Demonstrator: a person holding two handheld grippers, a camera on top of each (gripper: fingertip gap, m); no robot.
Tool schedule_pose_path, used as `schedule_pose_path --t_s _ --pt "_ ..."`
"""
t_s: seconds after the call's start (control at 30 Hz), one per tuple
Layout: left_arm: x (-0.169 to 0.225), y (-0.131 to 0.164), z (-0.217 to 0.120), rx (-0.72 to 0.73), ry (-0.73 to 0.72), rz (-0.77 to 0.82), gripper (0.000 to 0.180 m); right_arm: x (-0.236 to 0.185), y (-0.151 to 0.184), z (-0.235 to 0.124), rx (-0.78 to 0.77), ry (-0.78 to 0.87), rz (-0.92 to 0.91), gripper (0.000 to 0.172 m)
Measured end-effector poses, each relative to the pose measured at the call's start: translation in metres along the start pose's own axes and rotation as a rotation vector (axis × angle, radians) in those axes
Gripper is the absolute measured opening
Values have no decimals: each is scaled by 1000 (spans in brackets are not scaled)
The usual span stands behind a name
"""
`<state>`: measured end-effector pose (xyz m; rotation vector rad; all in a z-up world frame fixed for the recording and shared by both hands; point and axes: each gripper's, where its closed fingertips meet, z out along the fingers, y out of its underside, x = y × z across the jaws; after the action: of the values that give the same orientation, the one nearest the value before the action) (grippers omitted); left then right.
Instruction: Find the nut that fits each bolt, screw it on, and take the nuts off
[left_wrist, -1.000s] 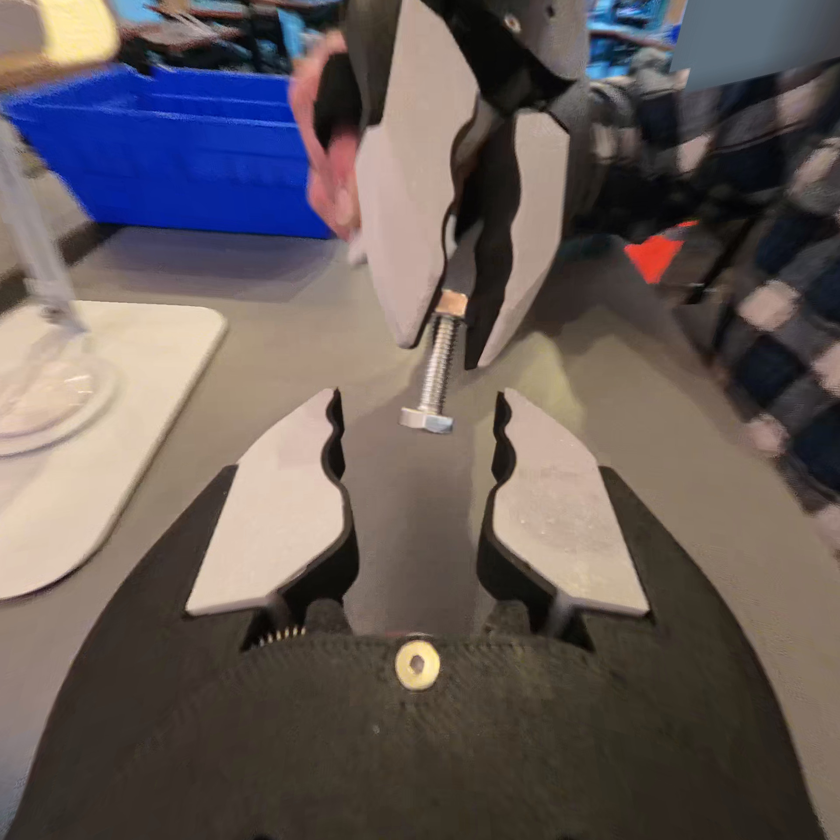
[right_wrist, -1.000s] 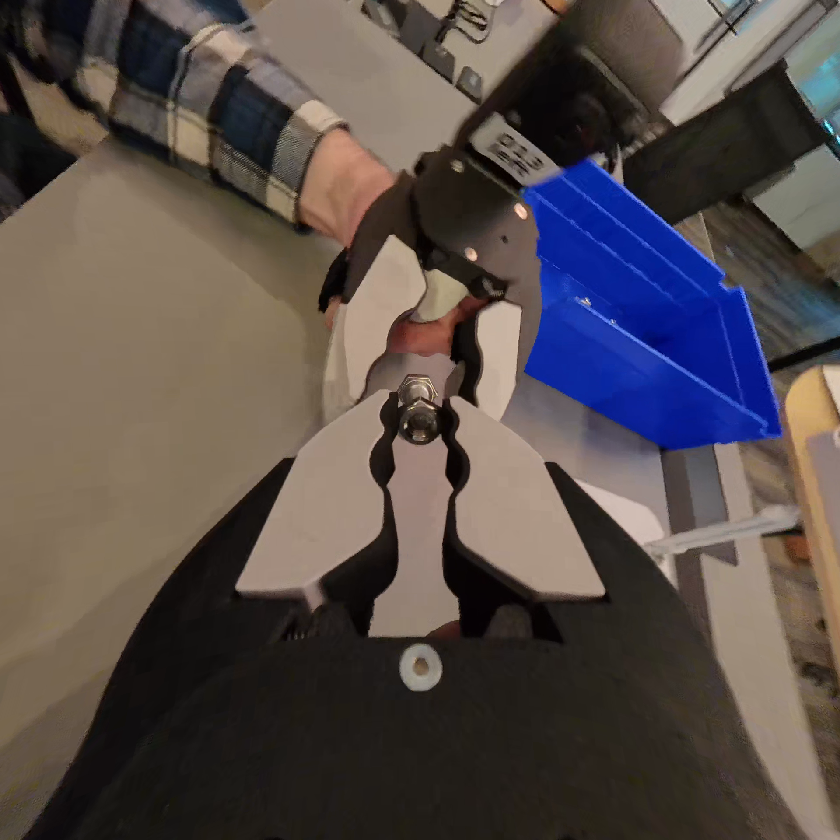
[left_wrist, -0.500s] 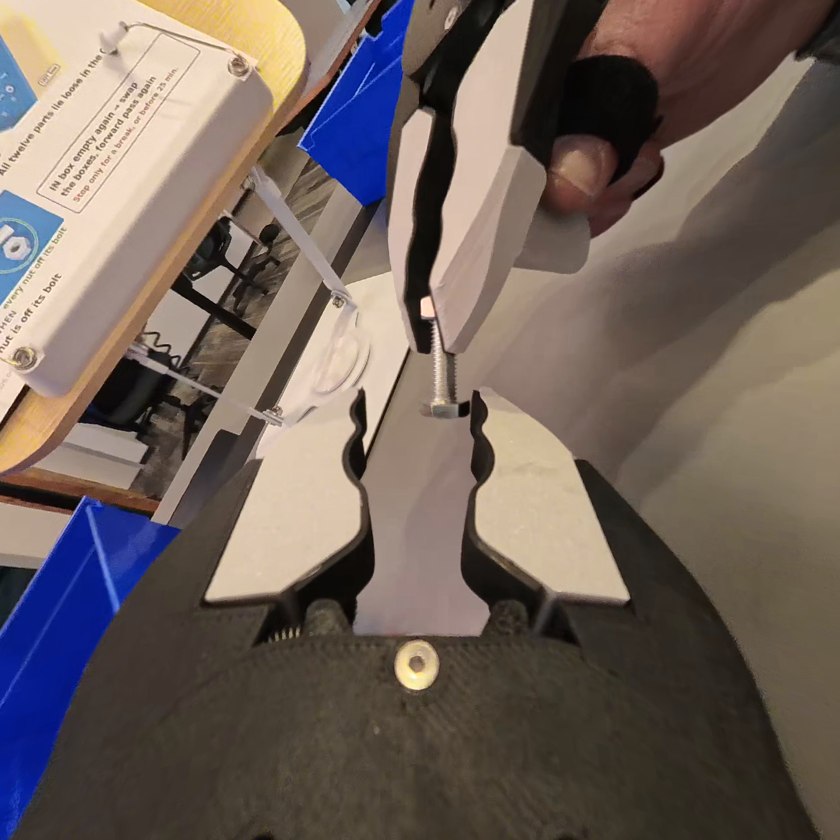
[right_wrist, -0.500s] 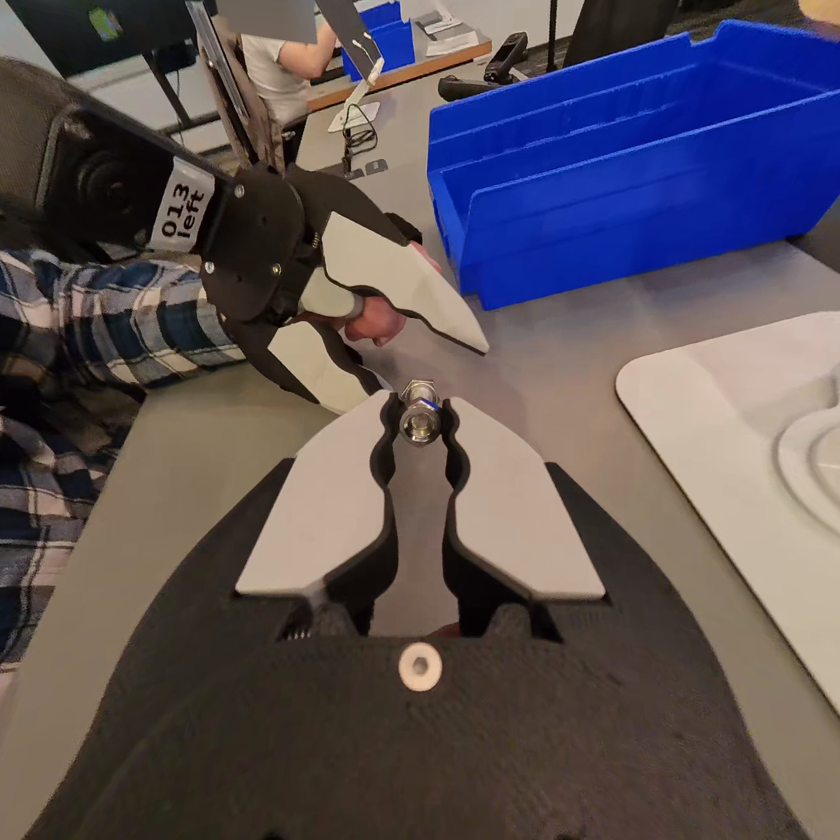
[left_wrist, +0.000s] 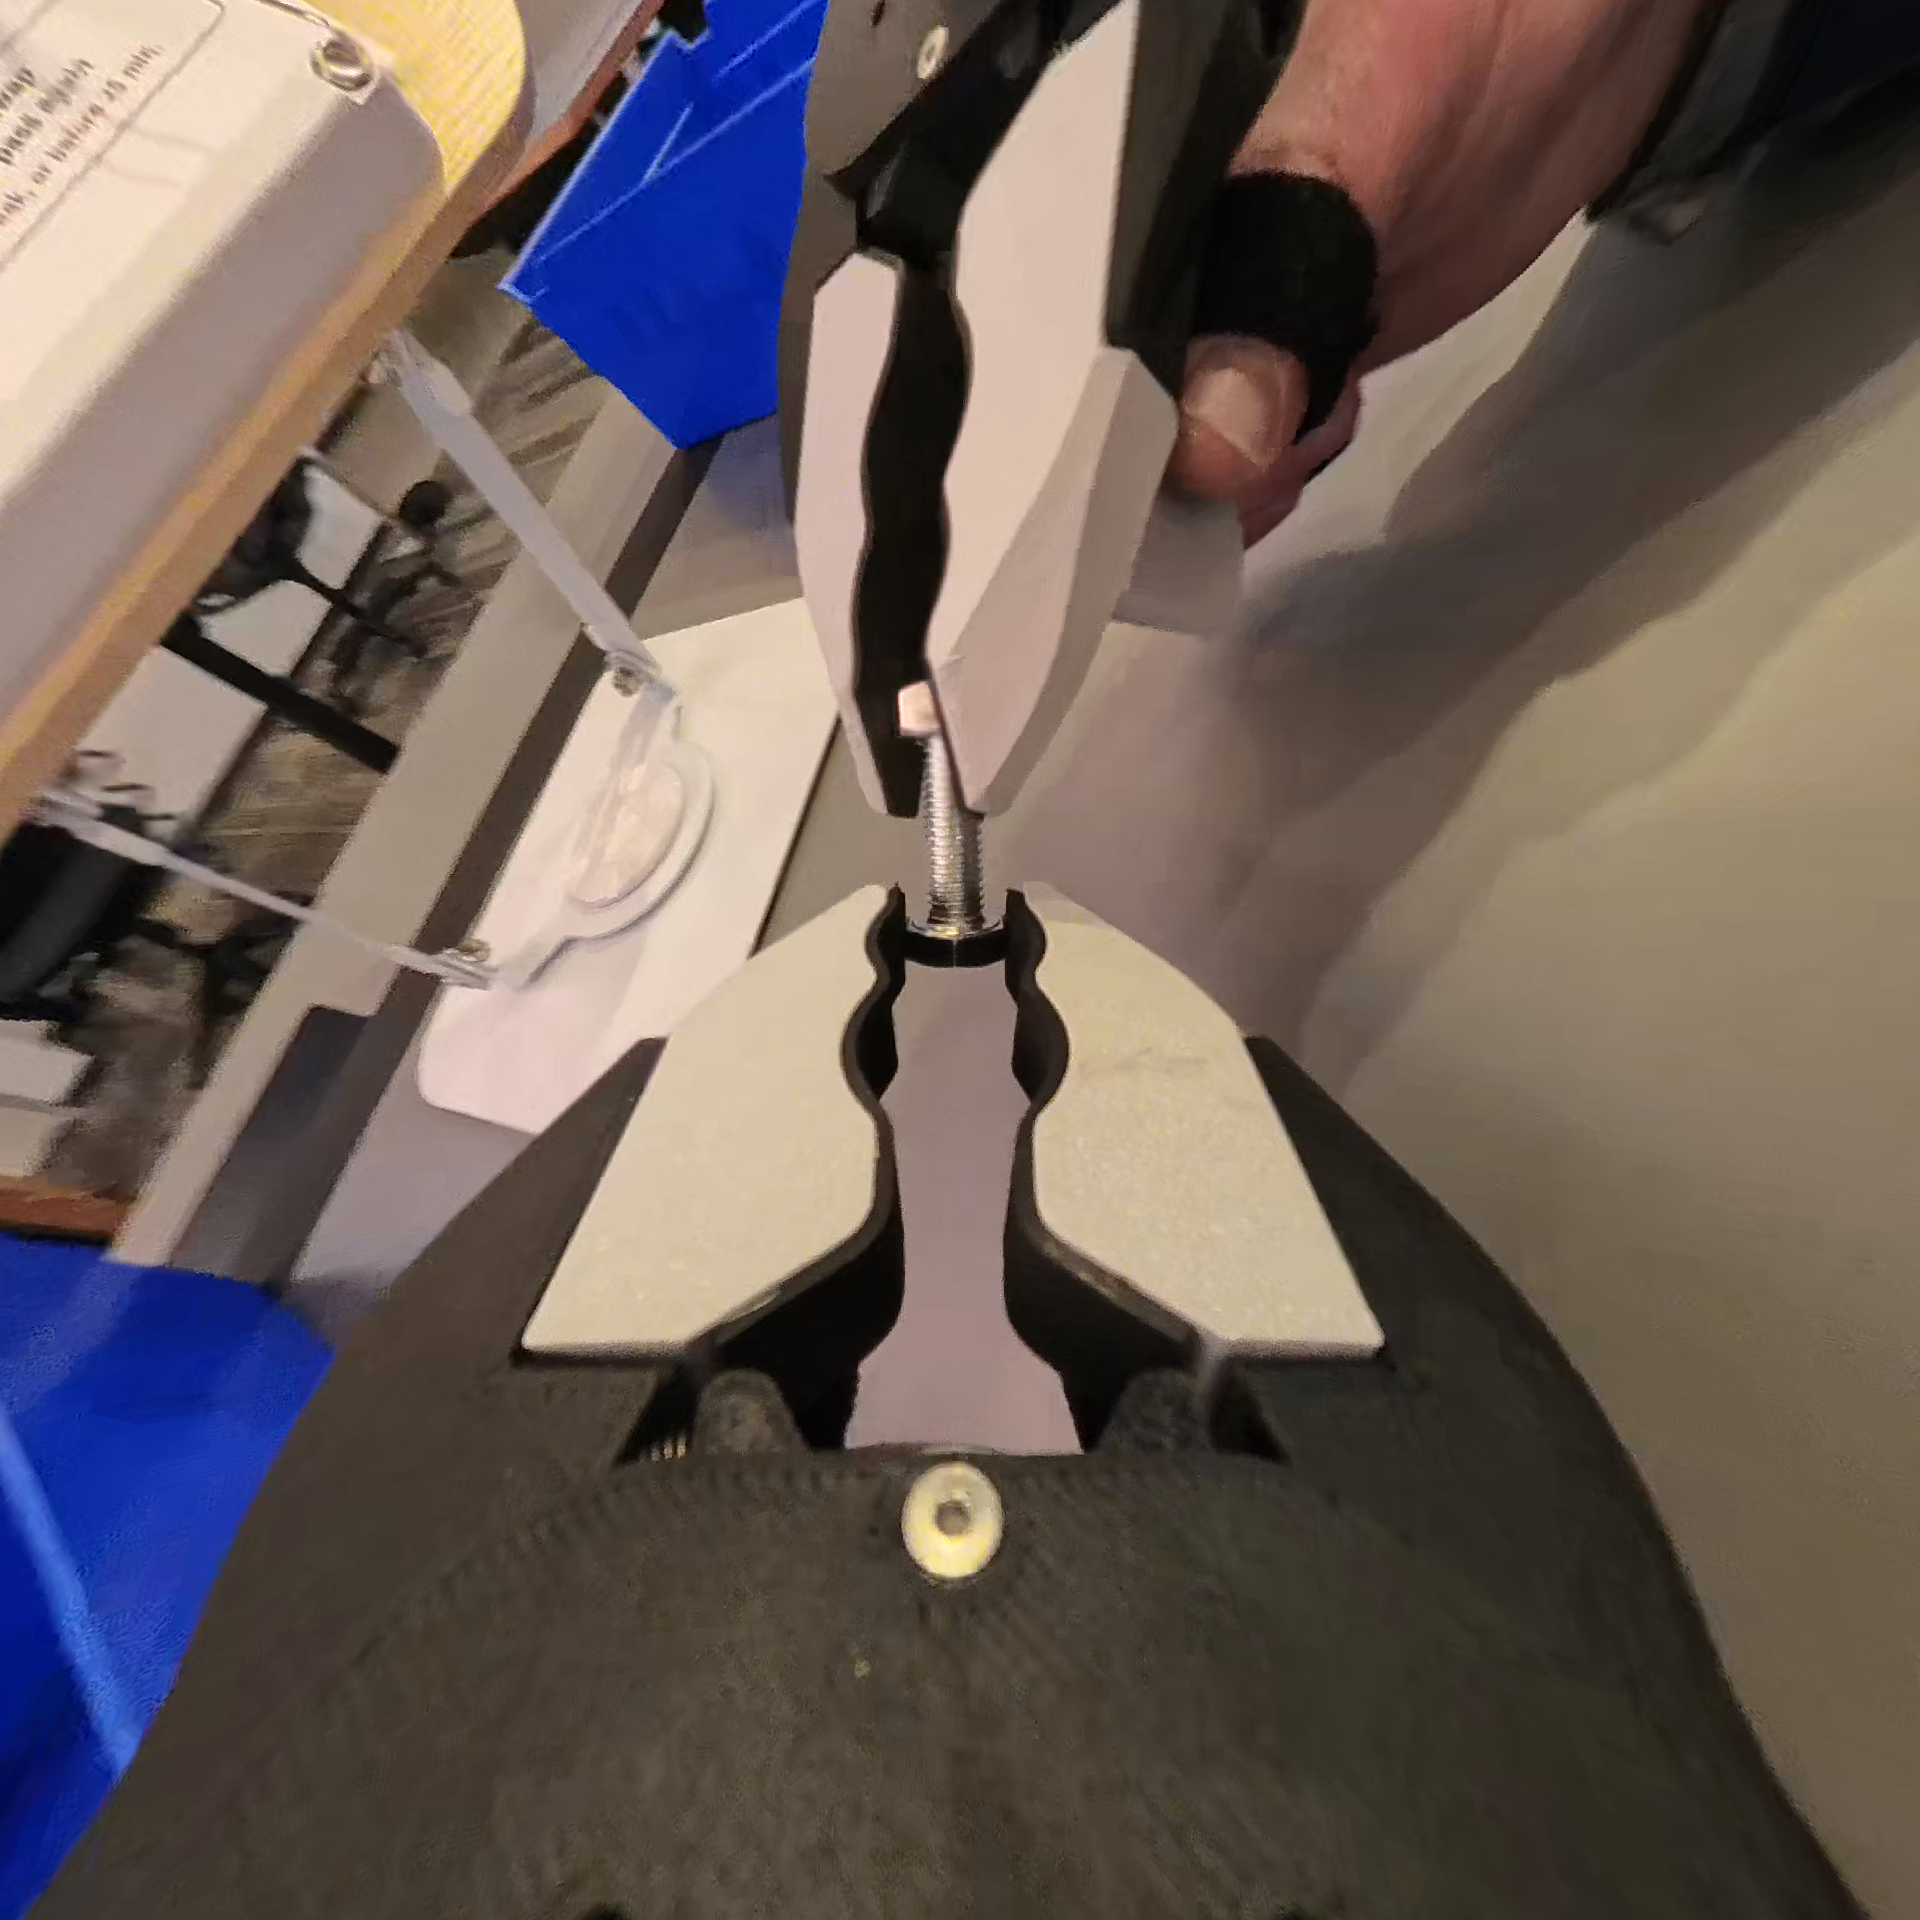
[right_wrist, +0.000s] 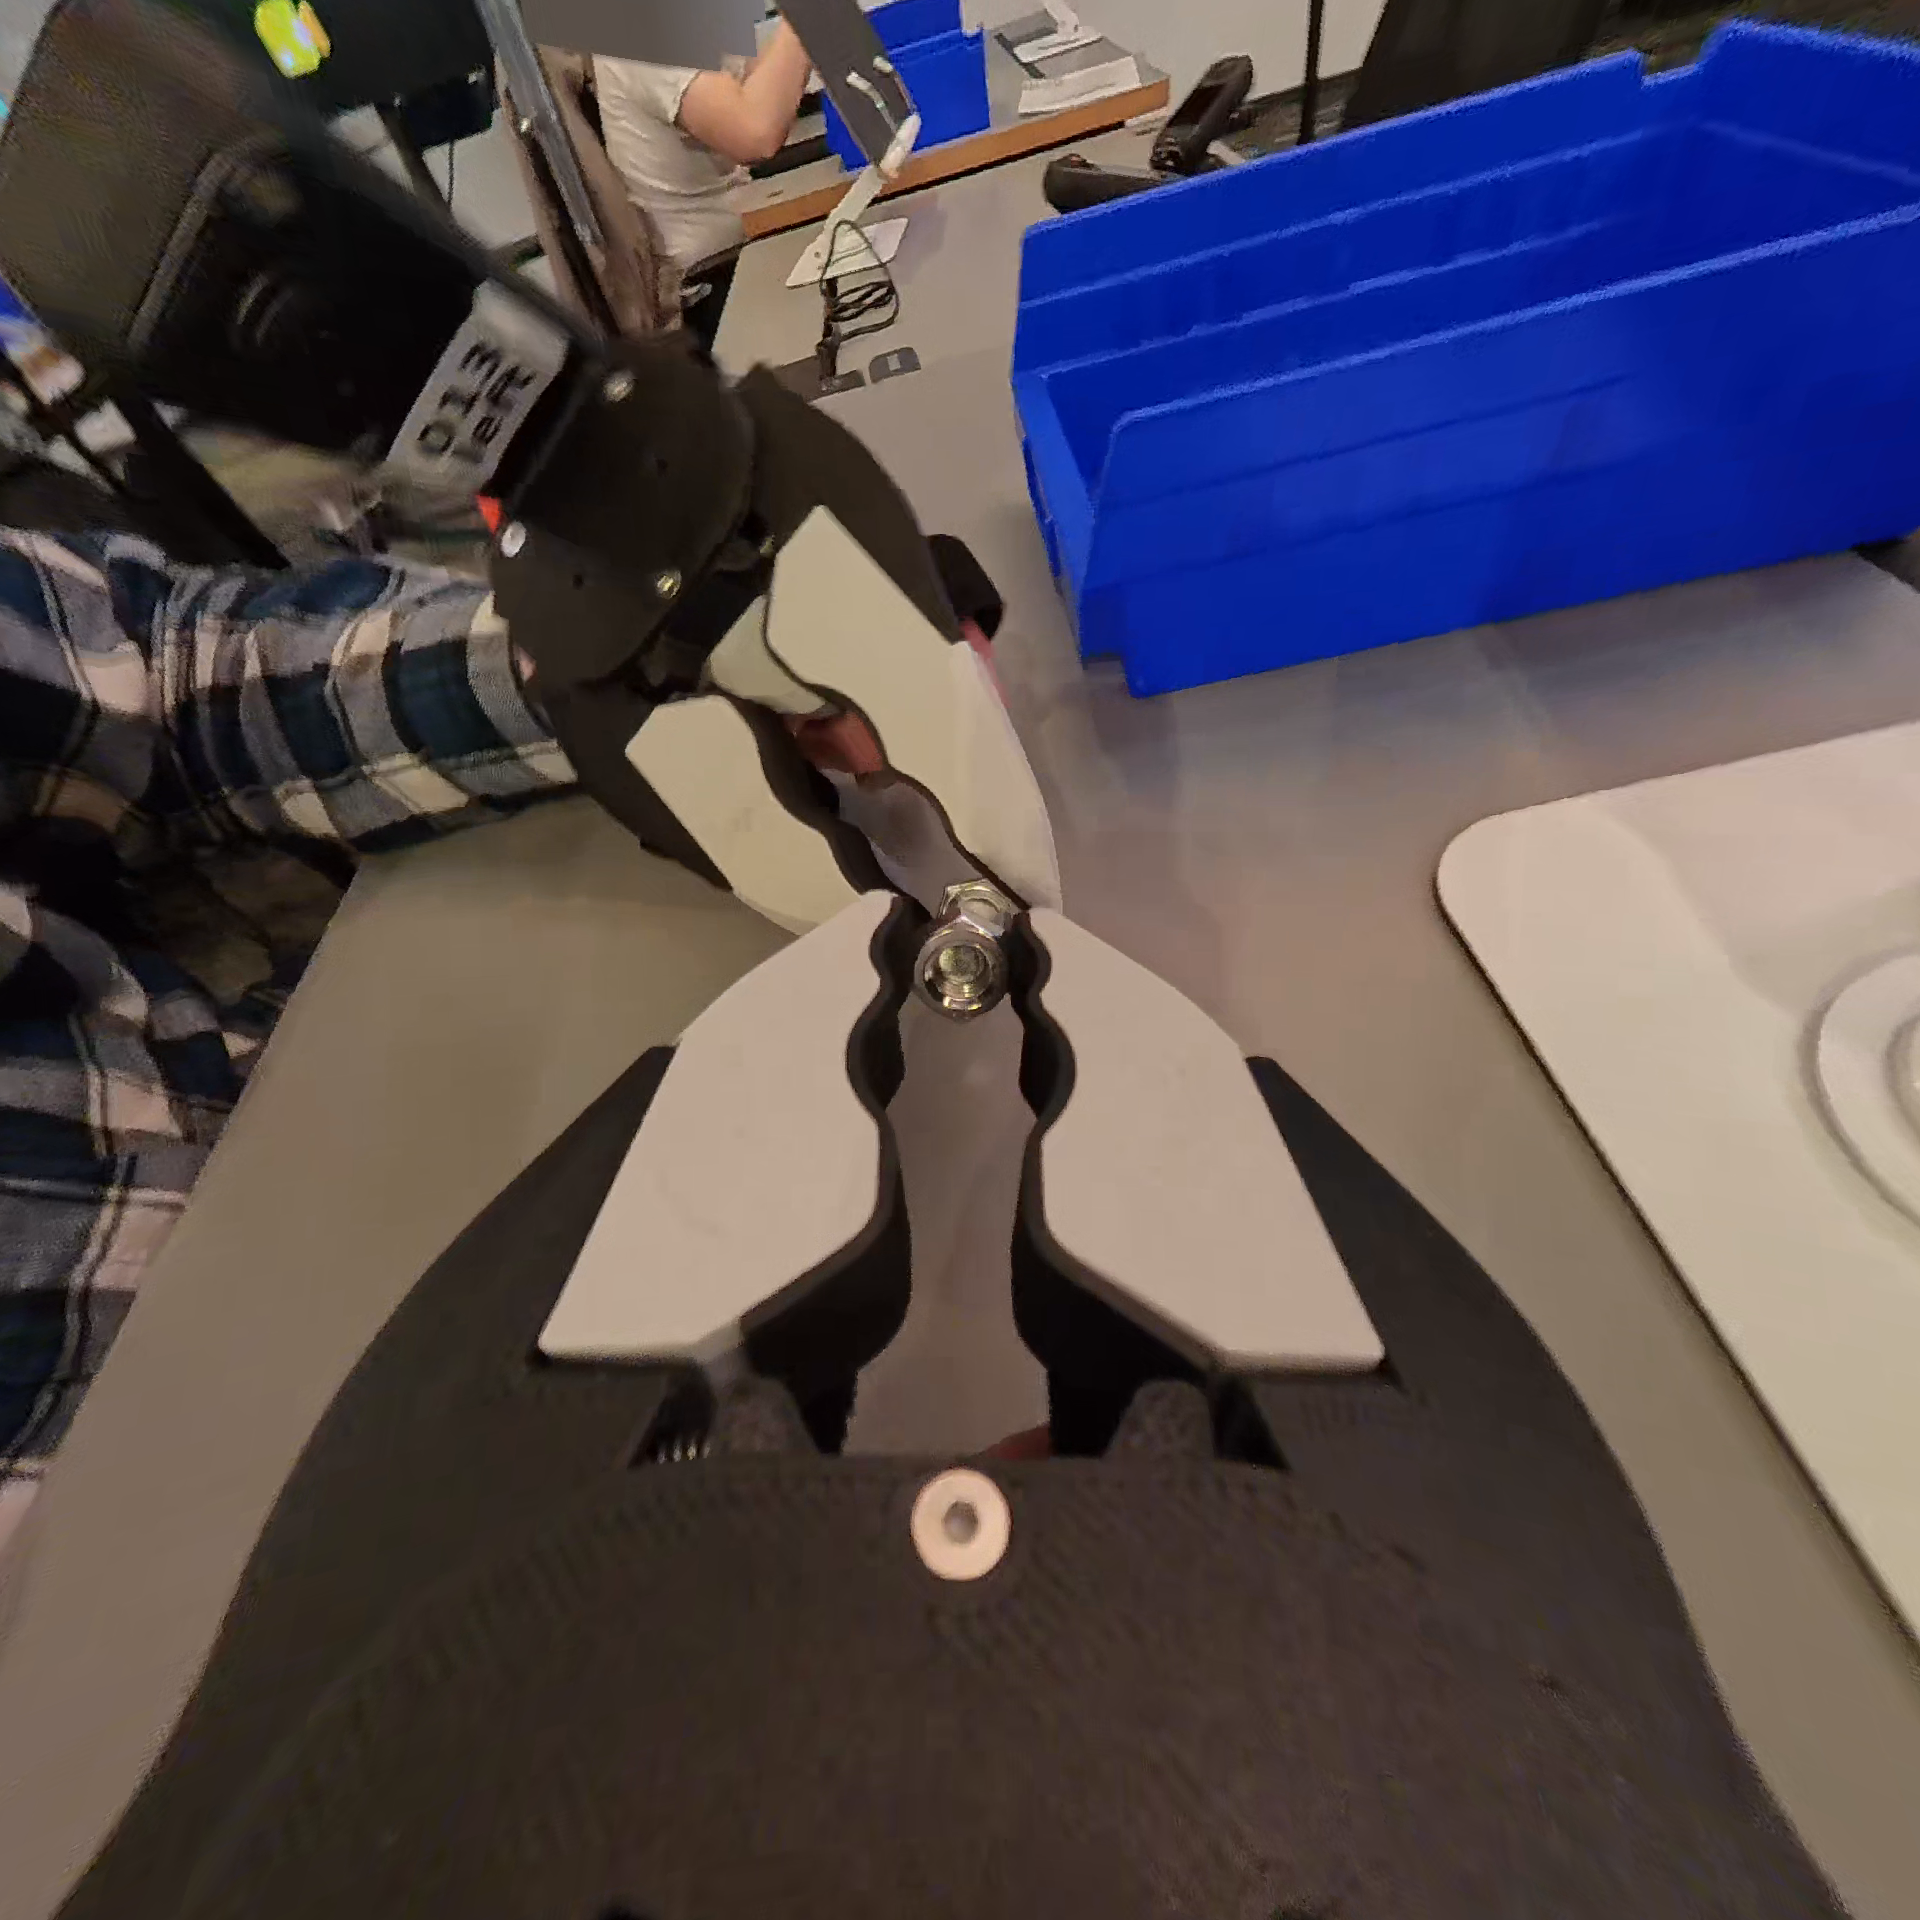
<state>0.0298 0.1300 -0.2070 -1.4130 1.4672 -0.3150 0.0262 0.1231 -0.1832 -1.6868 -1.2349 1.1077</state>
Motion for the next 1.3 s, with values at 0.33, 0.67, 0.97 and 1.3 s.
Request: schedule_pose_path --t_s 0.33,0.67,0.97,1.3 --pt "15 -10 -17 165 347 -340 18 -12 -13 -14 -223 110 -742 19" --pt "17 -16 -18 211 409 -414 18 -4 -37 -45 -115 190 -684 19" --pt "13 -11 -19 193 372 -391 18 45 -63 -124 -64 483 -616 19" --pt "15 -12 -12 189 371 -391 18 181 -35 -315 -74 947 -176 19"
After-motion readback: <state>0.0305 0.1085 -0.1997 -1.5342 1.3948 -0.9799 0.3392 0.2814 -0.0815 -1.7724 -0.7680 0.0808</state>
